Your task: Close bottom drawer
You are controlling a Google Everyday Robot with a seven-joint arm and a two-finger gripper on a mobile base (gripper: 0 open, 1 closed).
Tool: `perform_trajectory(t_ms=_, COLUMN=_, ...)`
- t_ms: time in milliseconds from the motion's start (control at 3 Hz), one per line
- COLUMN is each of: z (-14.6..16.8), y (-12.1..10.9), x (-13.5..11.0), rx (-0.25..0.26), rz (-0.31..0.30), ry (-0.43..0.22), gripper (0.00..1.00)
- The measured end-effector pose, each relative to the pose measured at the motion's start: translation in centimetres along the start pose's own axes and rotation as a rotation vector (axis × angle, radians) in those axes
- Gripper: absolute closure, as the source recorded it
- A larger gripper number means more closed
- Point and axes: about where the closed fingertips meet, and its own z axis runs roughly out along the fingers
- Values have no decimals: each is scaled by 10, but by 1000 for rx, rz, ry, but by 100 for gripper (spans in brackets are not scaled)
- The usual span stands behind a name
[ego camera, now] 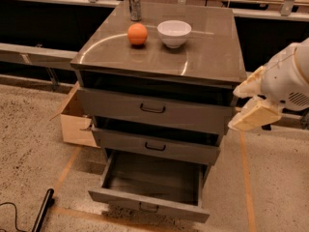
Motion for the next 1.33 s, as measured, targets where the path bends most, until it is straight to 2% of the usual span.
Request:
perform_trajectory(t_ms=333, z=49, y=24, x=4, rx=-30, rz=-8, ry=-41, gripper=69)
perform_trajectory(t_ms=667, z=104, y=52, x=5, rx=-51, rz=-58, ry=-76, gripper=92)
perform_trajectory(t_ms=1000, z=172, y=82, x=6, rx=-78, rz=-101, ry=-106, gripper=100)
perform_trajectory(t_ms=1333, z=238, y=97, x=2, rx=-83, rz=-147, ry=-109, gripper=100)
